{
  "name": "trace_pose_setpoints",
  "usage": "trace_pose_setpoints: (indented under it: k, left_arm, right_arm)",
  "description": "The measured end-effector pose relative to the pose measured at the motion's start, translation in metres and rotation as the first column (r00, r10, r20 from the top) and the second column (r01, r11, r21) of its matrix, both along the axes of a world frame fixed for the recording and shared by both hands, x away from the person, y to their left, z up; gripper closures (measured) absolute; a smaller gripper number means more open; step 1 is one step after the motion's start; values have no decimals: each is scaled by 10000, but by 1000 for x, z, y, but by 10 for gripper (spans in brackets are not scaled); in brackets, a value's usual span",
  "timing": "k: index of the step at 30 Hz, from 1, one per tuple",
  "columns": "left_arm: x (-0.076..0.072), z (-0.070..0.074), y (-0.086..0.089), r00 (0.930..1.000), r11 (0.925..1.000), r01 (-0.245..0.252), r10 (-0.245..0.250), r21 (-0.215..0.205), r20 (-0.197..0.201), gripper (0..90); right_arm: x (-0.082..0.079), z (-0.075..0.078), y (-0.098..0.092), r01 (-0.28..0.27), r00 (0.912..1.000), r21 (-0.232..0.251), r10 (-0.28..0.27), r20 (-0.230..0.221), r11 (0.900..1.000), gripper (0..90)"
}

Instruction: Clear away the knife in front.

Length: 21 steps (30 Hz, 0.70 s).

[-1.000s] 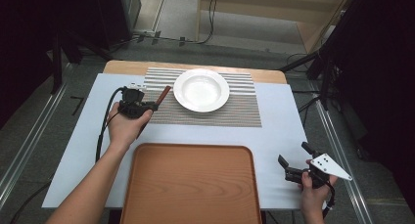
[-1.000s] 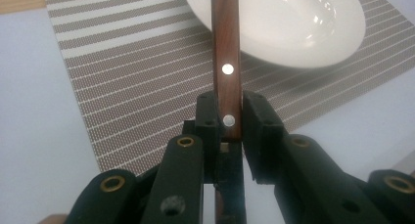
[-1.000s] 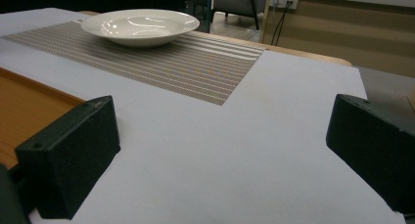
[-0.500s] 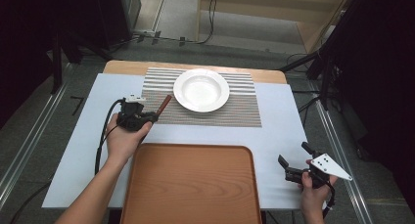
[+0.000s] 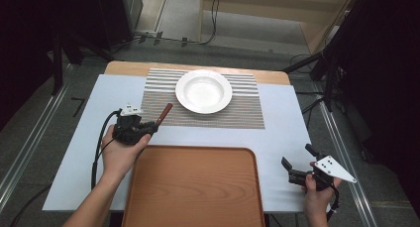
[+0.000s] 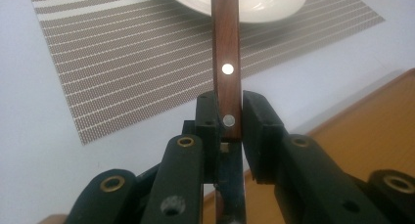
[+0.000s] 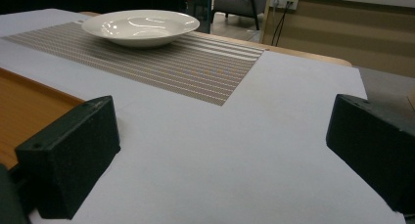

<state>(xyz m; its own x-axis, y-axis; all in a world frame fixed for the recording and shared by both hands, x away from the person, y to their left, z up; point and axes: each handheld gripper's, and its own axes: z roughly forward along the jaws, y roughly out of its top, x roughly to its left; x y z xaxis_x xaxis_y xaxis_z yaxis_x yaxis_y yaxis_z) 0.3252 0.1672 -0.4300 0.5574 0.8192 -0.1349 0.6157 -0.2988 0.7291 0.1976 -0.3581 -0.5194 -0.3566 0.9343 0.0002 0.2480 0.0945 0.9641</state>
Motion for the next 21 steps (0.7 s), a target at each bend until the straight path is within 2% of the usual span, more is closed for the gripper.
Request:
trace_pose_setpoints:
  k: [6,10,21]
  left_arm:
    - [-13,0,0,10000,10000,27,-27,-52,42,769]
    - [-22,-4,-1,9999,9999,97,-97,69,36,769]
    - [-47,-14,2,9998,9998,18,-22,-174,-209,769]
  right_arm:
    - [0,0,0,4,10000,5,-4,0,10000,0]
    - [0,0,0,2,10000,9,-2,7,10000,0]
    - [0,0,0,-3,10000,1,3,9,10000,0]
